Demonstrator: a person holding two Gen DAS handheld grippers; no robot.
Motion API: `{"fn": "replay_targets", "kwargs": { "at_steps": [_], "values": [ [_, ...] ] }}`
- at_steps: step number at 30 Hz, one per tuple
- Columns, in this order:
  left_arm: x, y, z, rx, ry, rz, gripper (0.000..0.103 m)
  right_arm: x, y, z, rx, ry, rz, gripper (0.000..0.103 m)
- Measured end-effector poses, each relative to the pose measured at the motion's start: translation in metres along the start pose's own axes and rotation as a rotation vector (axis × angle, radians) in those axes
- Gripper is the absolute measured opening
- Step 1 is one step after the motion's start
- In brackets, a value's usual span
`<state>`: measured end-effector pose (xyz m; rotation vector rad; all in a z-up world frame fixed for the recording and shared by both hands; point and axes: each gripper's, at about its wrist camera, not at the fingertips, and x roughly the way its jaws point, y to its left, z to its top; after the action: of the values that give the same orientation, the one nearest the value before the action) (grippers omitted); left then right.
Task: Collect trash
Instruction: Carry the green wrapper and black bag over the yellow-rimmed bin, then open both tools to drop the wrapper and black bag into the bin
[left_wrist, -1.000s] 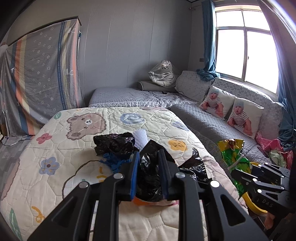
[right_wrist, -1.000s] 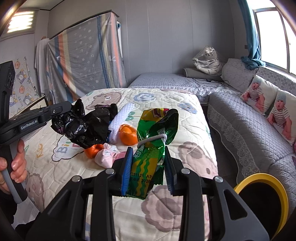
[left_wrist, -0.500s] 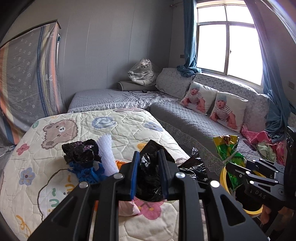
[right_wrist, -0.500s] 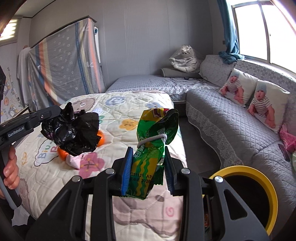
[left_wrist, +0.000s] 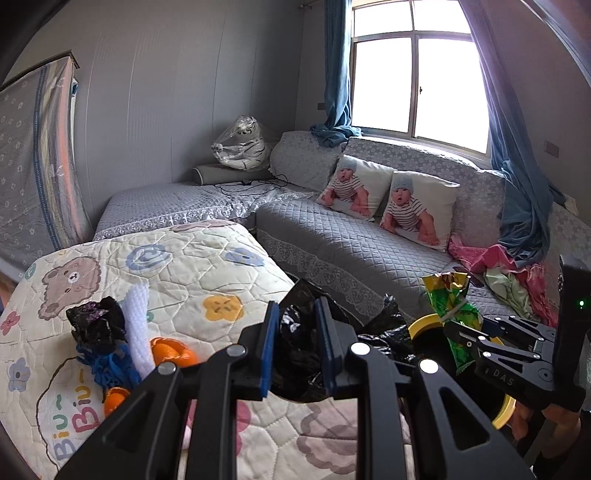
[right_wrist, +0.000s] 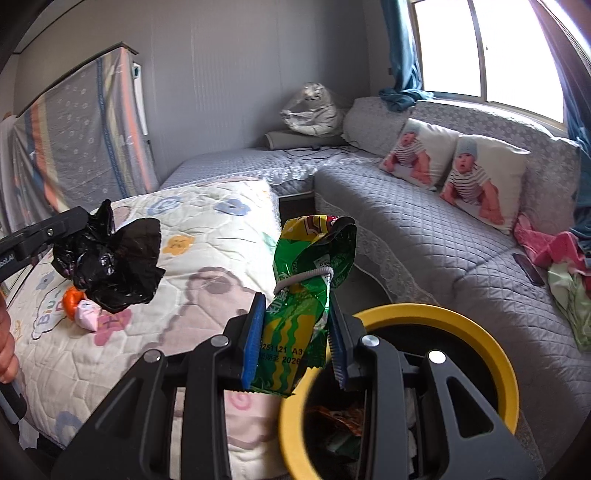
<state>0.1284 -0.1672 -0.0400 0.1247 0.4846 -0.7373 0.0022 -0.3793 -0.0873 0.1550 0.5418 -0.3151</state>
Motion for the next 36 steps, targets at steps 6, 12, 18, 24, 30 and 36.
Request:
{"fn": "replay_targets", "kwargs": {
  "at_steps": [6,12,18,24,30,36],
  "values": [
    [0.016,-0.032,0.004,0.038,0.018,-0.061,0.02,-0.005,-0.031,-0.011,0.035,0.007,-0.066,0.03],
    [0.031,-0.062,0.004,0.078,0.037,-0.112,0.02,-0.01,-0.055,-0.019,0.061,0.017,-0.122,0.03],
    [0.043,-0.088,0.004,0.111,0.055,-0.159,0.02,-0.011,-0.077,-0.027,0.088,0.036,-0.161,0.03],
    [0.056,-0.108,-0.001,0.124,0.082,-0.201,0.02,-0.01,-0.093,-0.034,0.112,0.055,-0.188,0.03],
    [0.072,-0.123,-0.009,0.135,0.115,-0.23,0.02,-0.011,-0.105,-0.038,0.133,0.072,-0.212,0.03],
    [0.09,-0.132,-0.016,0.133,0.158,-0.251,0.02,-0.008,-0.114,-0.042,0.155,0.095,-0.233,0.031]
  ]
}}
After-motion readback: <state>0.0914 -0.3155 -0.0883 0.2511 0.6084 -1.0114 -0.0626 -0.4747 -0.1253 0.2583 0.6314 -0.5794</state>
